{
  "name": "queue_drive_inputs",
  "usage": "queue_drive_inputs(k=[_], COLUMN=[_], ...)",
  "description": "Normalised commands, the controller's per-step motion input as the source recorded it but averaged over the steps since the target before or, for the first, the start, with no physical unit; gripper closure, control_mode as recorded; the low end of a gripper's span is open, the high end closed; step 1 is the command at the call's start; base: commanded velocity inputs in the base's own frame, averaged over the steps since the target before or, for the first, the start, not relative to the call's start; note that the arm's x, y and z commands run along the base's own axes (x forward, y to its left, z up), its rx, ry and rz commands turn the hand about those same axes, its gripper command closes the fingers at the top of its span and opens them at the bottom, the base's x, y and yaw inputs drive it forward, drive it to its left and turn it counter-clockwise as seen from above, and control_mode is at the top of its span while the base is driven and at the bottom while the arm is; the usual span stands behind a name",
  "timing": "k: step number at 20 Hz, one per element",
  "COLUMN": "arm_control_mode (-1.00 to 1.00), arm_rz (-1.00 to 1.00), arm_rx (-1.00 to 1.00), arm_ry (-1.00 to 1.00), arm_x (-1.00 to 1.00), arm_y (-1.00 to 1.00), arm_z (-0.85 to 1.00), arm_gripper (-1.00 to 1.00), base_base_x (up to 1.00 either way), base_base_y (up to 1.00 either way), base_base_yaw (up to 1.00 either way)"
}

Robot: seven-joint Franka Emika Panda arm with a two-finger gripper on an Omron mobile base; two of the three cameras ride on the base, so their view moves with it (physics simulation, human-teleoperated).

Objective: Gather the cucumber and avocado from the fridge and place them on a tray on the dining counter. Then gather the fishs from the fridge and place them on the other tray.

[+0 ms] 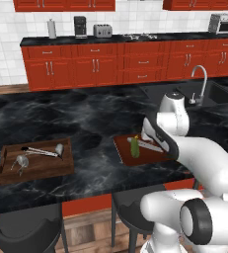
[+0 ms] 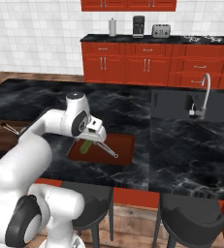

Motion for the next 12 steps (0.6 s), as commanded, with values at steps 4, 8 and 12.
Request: queue_drive_inputs(k=[4, 8, 12], arm_control_mode=[-1.0, -1.0, -1.0], arm_rz=[0.01, 0.01, 0.01], arm_rx=[0.0, 0.0, 0.0], arm_ry=[0.0, 0.0, 0.0], arm_x=[-0.48, -0.39, -0.48], arm_y=[-0.06, 0.0, 0.0], arm_z=[0.41, 0.53, 0.53], arm_gripper=[-1.0, -1.0, -1.0], base_base_x=[0.0, 0.0, 0.0], base_base_y=[0.0, 0.0, 0.0], base_base_yaw=[0.0, 0.0, 0.0])
